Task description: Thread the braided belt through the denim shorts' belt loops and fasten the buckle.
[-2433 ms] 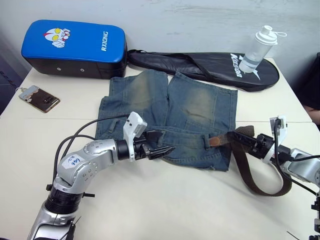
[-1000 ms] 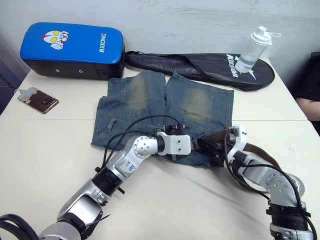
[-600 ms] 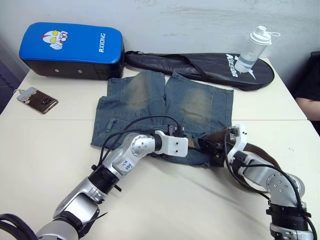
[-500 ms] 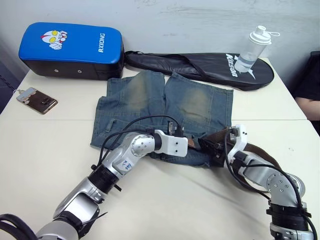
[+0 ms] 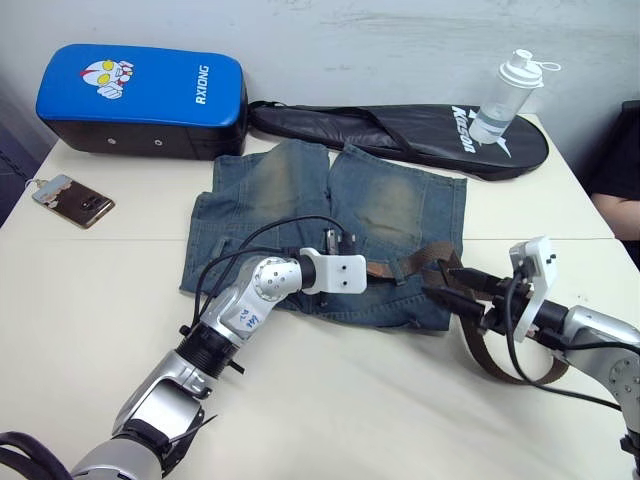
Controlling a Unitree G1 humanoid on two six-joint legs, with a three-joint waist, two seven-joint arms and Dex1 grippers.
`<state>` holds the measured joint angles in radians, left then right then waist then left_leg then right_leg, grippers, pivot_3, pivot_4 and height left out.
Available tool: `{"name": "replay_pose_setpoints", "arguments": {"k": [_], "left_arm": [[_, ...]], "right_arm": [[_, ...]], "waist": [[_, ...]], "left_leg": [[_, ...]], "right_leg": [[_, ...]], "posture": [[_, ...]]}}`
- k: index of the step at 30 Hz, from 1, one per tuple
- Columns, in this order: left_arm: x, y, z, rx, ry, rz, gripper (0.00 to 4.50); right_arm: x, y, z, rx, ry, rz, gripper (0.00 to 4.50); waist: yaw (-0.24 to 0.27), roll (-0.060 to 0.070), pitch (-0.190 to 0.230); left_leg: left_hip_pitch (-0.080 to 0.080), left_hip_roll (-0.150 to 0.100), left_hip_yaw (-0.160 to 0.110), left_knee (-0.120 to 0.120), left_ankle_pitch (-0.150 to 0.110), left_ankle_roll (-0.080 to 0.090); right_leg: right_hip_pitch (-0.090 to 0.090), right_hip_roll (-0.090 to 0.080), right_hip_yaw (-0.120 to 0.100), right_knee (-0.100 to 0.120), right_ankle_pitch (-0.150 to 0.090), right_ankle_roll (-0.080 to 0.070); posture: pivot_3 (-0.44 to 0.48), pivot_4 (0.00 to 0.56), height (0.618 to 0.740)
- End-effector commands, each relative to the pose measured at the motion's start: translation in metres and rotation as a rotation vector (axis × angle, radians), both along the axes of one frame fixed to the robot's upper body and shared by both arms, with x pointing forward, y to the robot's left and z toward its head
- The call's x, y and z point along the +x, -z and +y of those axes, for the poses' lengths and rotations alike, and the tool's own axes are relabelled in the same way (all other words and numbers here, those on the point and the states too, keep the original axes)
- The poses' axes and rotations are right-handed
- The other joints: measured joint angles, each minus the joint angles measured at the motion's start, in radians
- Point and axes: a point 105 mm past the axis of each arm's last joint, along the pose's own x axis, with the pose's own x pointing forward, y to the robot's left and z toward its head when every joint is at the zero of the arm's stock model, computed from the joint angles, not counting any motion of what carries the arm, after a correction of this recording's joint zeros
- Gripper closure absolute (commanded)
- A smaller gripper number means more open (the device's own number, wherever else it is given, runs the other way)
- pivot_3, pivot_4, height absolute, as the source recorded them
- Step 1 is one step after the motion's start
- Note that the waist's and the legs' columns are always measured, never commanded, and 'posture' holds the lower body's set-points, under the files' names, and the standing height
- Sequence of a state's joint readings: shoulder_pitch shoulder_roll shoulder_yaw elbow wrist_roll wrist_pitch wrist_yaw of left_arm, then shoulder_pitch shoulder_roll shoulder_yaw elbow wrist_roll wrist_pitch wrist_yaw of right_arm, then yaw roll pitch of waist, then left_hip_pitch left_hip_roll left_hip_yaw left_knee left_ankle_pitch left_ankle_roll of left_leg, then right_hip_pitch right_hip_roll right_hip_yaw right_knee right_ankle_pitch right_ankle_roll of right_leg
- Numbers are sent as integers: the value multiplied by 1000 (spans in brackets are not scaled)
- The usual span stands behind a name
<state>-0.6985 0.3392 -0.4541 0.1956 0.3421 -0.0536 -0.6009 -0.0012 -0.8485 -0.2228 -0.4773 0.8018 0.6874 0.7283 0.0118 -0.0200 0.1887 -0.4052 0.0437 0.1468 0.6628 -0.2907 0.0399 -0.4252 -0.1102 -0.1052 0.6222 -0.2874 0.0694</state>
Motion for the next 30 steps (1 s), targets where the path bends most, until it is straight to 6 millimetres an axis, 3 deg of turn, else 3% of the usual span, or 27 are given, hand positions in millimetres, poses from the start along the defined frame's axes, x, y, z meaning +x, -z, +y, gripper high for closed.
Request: {"name": "replay_pose_setpoints", "arguments": {"k": [1, 5, 8, 9, 12, 15, 16, 19, 24, 30], "left_arm": [[8, -14, 5, -16, -10, -32, 4500], [11, -17, 5, -14, -9, -38, 4500], [11, -18, 5, -11, -6, -39, 4500], [11, -19, 5, -10, -5, -39, 4500], [10, -20, 4, -11, 0, -41, 4500], [9, -21, 3, -11, 5, -43, 4500], [8, -21, 2, -10, 8, -44, 4500], [4, -21, -4, -9, 34, -49, 4500], [-5, -24, -25, -19, 90, -68, 4500], [-4, -28, -33, -33, 86, -71, 4500]], "right_arm": [[-10, -5, 20, -133, -165, -170, 39], [-9, 19, 35, -323, -270, -259, 39], [5, 41, 33, -472, -262, -304, 39], [16, 44, 28, -533, -227, -343, 271], [35, 42, 16, -623, -177, -433, 1225], [41, 39, 2, -672, -170, -471, 2672], [43, 38, -7, -695, -161, -477, 3431], [51, 34, -36, -732, -117, -474, 4419], [60, 38, -78, -785, -97, -423, 4419], [63, 40, -103, -753, -63, -352, 4419]], "waist": [[-1, 0, 0], [1, -1, 0], [1, -1, 0], [2, -1, 1], [1, -1, 1], [3, -1, 1], [3, -1, 1], [9, -1, 1], [16, -1, 1], [15, -1, 1]], "left_leg": [[0, 0, 0, 0, 0, 0], [0, 0, 1, 1, 1, -1], [0, 0, 2, 1, 3, -6], [0, 0, 2, 2, 3, -6], [0, -1, 3, 3, 3, -6], [0, -1, 3, 3, 4, -6], [0, -1, 3, 3, 4, -6], [0, -2, 4, 4, 5, -5], [0, -8, 3, 4, 7, 0], [0, -10, 3, 4, 8, 2]], "right_leg": [[0, 0, -1, 0, 0, 0], [-1, 0, -3, 1, 0, 0], [-1, 0, -4, 1, 0, 0], [-1, 0, -4, 1, 0, 0], [-1, 0, -4, 2, 0, 0], [-1, 0, -4, 3, 0, 0], [-1, 0, -4, 3, 0, 0], [-1, 0, -4, 3, 0, 0], [0, -2, -4, 3, 1, 3], [1, -4, -3, 2, 3, 6]], "posture": [[0, 150, 740], [0, 150, 740], [0, 150, 740], [0, 150, 740], [0, 150, 740], [0, 150, 740], [0, 150, 740], [0, 150, 740], [0, 150, 740], [0, 150, 740]]}}
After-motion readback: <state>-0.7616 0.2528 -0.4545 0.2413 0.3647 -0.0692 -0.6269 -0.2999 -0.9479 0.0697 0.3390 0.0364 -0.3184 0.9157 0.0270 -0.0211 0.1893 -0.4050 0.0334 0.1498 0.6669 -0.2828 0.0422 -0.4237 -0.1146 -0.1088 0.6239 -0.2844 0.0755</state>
